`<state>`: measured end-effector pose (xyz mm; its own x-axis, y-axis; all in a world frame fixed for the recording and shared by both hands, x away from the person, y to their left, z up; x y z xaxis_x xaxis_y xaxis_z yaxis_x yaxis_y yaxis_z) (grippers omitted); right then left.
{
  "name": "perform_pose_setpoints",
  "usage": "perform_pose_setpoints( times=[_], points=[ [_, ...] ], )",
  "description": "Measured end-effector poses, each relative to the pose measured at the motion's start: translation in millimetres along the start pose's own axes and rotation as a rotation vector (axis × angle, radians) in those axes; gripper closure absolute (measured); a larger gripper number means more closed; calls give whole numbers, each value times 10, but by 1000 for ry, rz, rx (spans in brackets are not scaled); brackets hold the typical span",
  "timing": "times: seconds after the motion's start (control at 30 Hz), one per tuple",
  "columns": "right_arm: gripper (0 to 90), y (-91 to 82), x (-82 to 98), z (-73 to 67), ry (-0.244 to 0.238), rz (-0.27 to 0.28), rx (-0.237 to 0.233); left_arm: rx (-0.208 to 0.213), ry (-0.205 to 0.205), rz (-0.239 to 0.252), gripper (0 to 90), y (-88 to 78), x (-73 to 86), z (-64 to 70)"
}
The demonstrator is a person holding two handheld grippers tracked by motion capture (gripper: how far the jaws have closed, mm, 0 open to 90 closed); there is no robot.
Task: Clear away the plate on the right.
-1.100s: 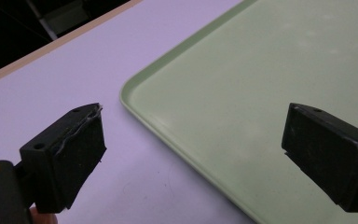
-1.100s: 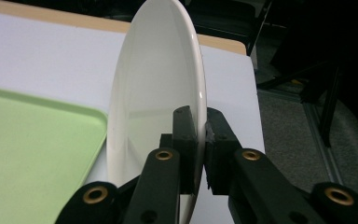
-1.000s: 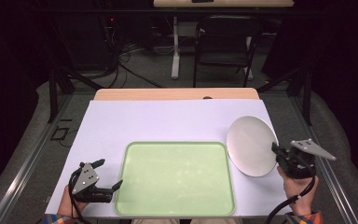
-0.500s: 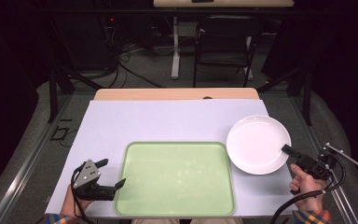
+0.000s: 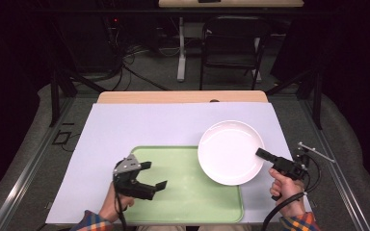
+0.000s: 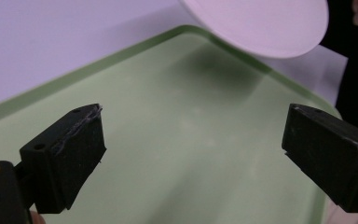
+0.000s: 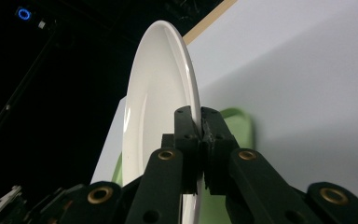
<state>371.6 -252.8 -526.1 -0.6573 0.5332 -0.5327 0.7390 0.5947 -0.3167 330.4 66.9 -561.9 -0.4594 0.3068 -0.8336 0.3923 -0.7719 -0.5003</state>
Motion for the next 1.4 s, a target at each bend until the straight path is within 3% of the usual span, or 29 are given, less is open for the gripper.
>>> perform_pose_setpoints(
  times=[0.2, 0.33, 0.4, 0.63, 0.7, 0.9, 1.23, 1.4],
  points=[
    [863, 256, 211, -213, -33, -76, -39, 40, -9, -23, 98, 296, -46, 97],
    [863, 376, 344, -330, -50, -118, -59, 52, -56, -15, 135, 359, -33, 67],
    [862, 423, 398, -379, -61, -136, -69, 59, -63, -2, 166, 352, -41, 66],
    [864, 526, 511, -462, -69, -168, -104, 18, -87, 28, 277, 314, -59, 18],
    [866, 540, 534, -469, -75, -172, -105, 4, -95, 40, 343, 301, -65, -2],
    [864, 570, 593, -493, -89, -185, -124, 10, -137, 63, 455, 256, -82, -41],
    [826, 591, 644, -478, -161, -187, -94, 1, -155, 56, 572, 177, -77, -59],
    [808, 601, 692, -502, -206, -191, -89, 0, -159, 83, 622, 100, -91, -69]
  ],
)
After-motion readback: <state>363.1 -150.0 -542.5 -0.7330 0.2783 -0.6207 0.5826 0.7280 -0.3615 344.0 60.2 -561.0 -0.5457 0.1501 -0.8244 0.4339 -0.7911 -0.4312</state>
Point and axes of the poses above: each handheld gripper's, and its own axes: y roughly forward along the jaws, x roughly out of its underside, z roughly to its right, the point moved 10 cm from there along y, roughly forward along the jaws, and after that the axes turned 1 degree about -x, right-handed, at the moved point
